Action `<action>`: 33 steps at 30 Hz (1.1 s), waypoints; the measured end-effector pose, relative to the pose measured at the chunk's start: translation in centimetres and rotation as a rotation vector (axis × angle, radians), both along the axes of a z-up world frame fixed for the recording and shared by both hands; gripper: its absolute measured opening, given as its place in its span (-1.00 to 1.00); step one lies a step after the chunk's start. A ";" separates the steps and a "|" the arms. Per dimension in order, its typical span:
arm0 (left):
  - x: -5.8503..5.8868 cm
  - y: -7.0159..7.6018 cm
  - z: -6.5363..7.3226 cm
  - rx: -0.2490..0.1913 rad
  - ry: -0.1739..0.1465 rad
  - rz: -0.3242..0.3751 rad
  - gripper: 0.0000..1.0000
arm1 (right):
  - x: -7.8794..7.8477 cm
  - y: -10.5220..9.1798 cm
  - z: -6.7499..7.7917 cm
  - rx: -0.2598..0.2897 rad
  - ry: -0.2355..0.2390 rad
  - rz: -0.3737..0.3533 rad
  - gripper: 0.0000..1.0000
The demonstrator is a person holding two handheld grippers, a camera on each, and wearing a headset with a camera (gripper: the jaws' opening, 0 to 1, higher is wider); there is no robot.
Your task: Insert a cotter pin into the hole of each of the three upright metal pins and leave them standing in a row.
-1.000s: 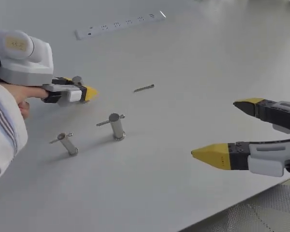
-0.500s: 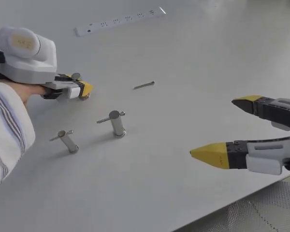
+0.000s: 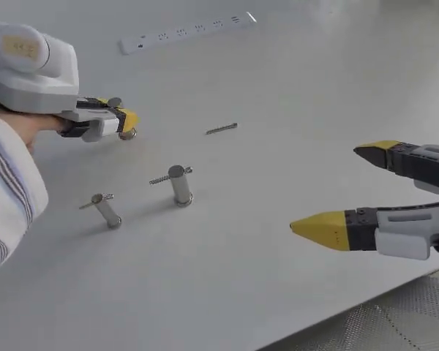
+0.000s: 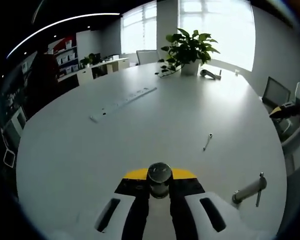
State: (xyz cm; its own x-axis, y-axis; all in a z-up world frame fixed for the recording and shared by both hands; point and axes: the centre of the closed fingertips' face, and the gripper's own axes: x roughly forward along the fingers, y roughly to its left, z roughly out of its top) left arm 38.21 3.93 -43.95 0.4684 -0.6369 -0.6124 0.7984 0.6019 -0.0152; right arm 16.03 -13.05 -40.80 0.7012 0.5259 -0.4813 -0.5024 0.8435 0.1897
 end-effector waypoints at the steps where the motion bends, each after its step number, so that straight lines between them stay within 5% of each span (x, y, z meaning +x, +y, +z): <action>1: -0.3 0.1 0.5 -0.001 -0.008 -0.015 -0.79 | 0.0 -0.1 0.0 0.000 -0.001 0.000 0.85; 4: -1.3 0.1 1.8 -0.017 -0.011 -0.051 -0.79 | 0.1 -0.4 -0.1 0.004 0.000 0.001 0.85; 6: -2.1 0.0 2.8 0.006 -0.055 -0.104 -0.79 | 0.1 -0.3 -0.1 0.000 0.001 0.007 0.85; 10: -3.9 -0.3 4.5 -0.002 -0.083 -0.136 -0.80 | 0.3 0.0 0.2 -0.003 -0.006 0.024 0.85; 22: -10.5 -3.6 8.2 -0.060 -0.119 -0.257 -0.80 | 0.8 0.8 1.7 -0.007 -0.042 0.075 0.85; 33: -15.2 -6.9 9.1 -0.086 -0.127 -0.332 -0.80 | 0.5 1.0 2.3 -0.030 -0.048 0.095 0.86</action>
State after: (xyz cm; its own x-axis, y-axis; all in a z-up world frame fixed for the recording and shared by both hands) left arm 22.97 -2.94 -34.81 0.2964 -0.8135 -0.5004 0.9489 0.3104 0.0575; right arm 16.56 -12.02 -38.53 0.6716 0.5768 -0.4650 -0.5879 0.7968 0.1393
